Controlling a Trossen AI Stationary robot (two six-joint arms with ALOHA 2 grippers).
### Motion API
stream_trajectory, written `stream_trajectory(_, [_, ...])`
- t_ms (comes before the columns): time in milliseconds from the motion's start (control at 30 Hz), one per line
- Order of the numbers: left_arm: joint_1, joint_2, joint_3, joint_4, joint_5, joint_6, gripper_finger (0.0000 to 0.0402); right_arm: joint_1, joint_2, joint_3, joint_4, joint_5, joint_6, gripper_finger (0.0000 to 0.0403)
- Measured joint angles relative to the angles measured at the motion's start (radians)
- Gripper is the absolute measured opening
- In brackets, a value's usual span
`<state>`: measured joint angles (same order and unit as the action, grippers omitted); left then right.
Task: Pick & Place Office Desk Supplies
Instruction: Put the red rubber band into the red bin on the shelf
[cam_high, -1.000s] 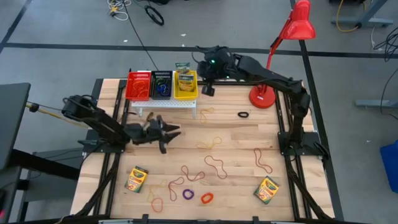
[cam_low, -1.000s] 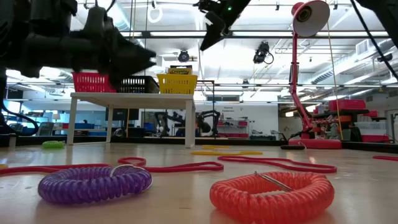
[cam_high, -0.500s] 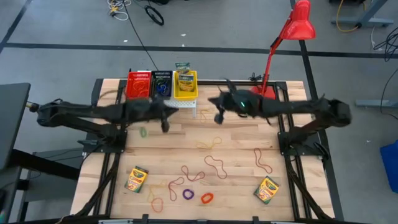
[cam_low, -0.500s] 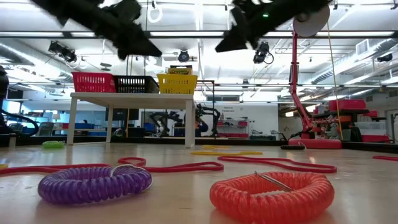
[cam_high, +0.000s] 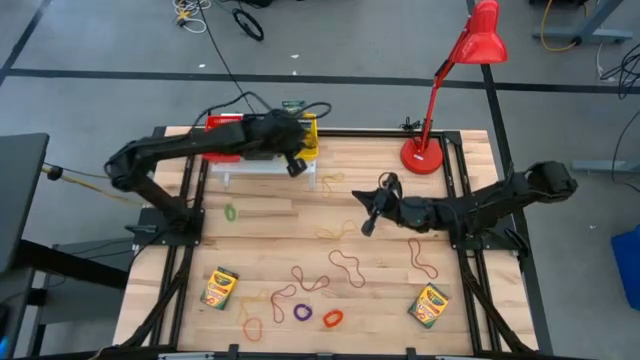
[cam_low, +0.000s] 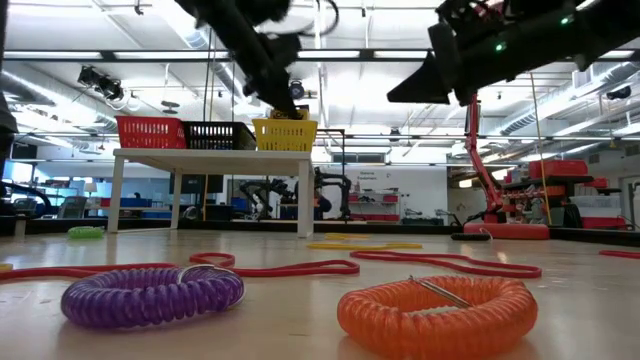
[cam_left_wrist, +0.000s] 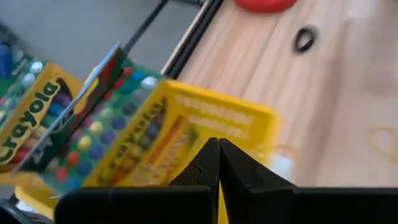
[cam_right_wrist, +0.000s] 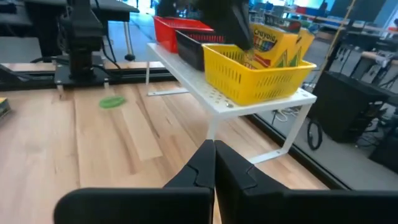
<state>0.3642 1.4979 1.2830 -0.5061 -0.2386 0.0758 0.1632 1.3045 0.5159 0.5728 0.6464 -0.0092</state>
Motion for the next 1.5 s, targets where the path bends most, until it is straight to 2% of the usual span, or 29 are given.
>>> stream_trajectory(133, [0.006, 0.083, 0.077, -0.045, -0.073, 0.034, 0.0006, 0.04, 0.0, 0.0, 0.002, 0.034, -0.014, 0.0004])
stream_trajectory(267, [0.004, 0.107, 0.113, -0.072, -0.127, 0.062, 0.0006, 0.058, 0.0, 0.0, 0.004, 0.05, -0.03, 0.0004])
stream_trajectory(533, [0.012, 0.134, 0.112, -0.171, -0.108, 0.075, 0.0006, 0.063, 0.0, 0.0, 0.008, 0.05, -0.033, 0.0004])
stream_trajectory(833, [0.033, 0.167, 0.112, -0.135, -0.13, 0.071, 0.0007, 0.063, 0.001, 0.0, 0.008, 0.049, -0.033, 0.0004])
stream_trajectory(1200, [0.051, 0.167, 0.112, -0.133, -0.21, 0.025, 0.0007, 0.063, 0.001, 0.0, 0.008, 0.048, -0.033, 0.0005])
stream_trajectory(1500, [0.042, 0.166, 0.111, -0.133, -0.209, 0.011, 0.0007, 0.063, 0.001, 0.0, 0.008, 0.048, -0.031, 0.0005])
